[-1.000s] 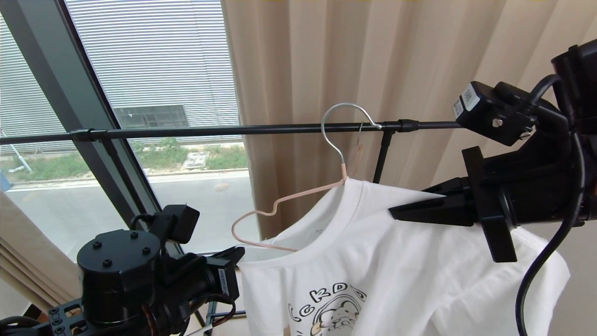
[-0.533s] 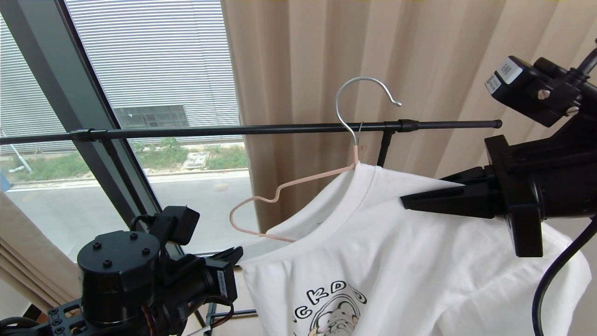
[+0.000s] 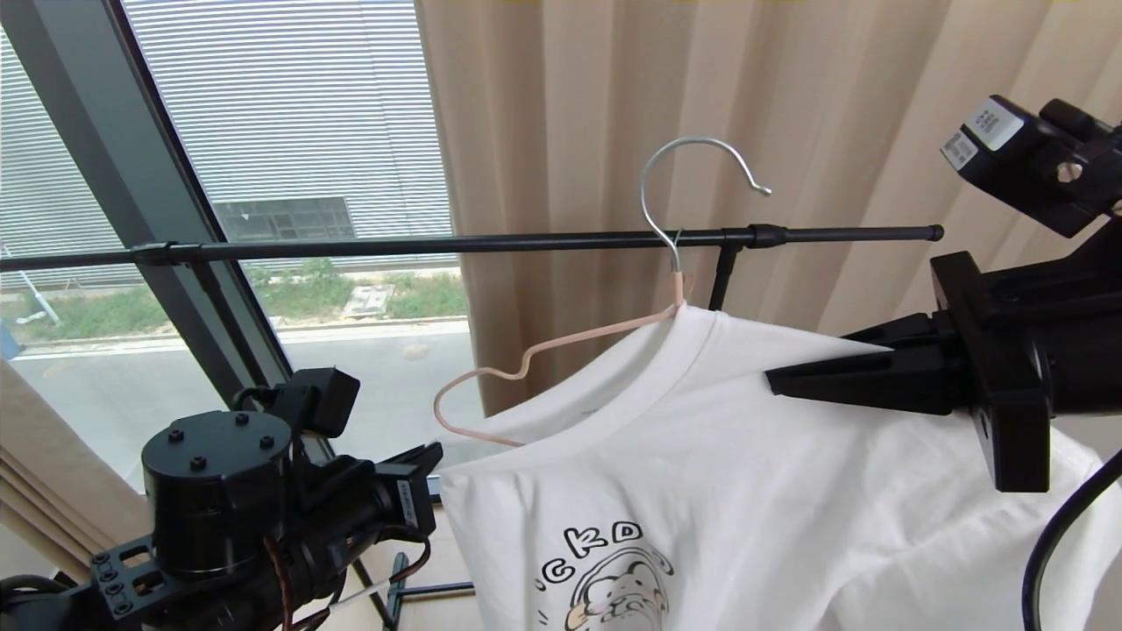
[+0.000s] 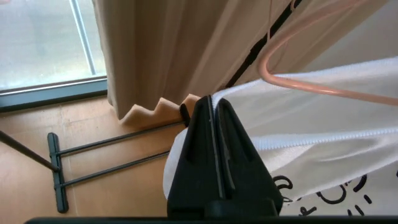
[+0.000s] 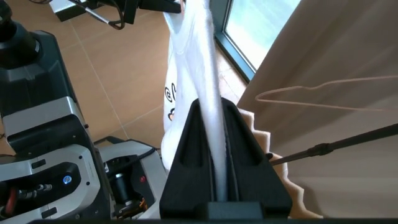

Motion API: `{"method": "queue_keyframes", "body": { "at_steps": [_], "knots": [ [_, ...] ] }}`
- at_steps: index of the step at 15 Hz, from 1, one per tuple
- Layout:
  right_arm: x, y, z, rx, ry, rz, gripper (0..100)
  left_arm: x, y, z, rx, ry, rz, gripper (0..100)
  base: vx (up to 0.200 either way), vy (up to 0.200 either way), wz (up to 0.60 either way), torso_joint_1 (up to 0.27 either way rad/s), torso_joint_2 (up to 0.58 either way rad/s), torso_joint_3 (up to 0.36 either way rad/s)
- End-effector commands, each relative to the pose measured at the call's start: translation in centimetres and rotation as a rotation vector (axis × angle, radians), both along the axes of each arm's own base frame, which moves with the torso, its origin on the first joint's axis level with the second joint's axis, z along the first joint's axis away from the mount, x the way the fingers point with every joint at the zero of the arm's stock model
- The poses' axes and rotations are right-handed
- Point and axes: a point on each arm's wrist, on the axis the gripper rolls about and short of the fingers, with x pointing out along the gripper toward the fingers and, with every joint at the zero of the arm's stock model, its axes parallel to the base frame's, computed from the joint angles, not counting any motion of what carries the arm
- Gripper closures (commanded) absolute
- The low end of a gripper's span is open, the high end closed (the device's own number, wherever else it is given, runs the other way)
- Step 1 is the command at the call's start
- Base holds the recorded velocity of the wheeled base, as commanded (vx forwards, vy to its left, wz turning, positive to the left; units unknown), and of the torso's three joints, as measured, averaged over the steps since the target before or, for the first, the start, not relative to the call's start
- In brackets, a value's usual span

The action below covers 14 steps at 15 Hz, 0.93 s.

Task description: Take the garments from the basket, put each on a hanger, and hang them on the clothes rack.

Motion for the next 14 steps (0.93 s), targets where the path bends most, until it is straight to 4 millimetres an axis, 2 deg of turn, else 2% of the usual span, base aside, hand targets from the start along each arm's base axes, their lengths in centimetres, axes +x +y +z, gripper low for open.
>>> {"method": "queue_keyframes", "body": {
  "at_steps": [1, 4, 12, 14],
  "knots": [
    [0.0, 0.1, -0.3, -0.008, 0.01, 0.002, 100, 0.4, 0.1, 0.4, -0.01, -0.015, 0.011, 100, 0.0, 0.0, 0.0, 0.0, 0.0, 0.0],
    [-0.1, 0.0, -1.3, -0.03, 0.037, 0.003, 100, 0.6, -0.1, 1.2, -0.032, -0.05, 0.012, 100, 0.0, 0.0, 0.0, 0.0, 0.0, 0.0],
    [-0.2, 0.0, -3.3, -0.042, 0.061, 0.003, 100, -0.5, 0.2, 4.1, -0.004, -0.187, -0.034, 100, 0.0, 0.0, 0.0, 0.0, 0.0, 0.0],
    [0.2, 0.2, -5.3, -0.011, 0.018, 0.005, 100, -1.6, -0.8, 5.5, 0.006, -0.257, -0.105, 100, 0.0, 0.0, 0.0, 0.0, 0.0, 0.0]
  ]
}}
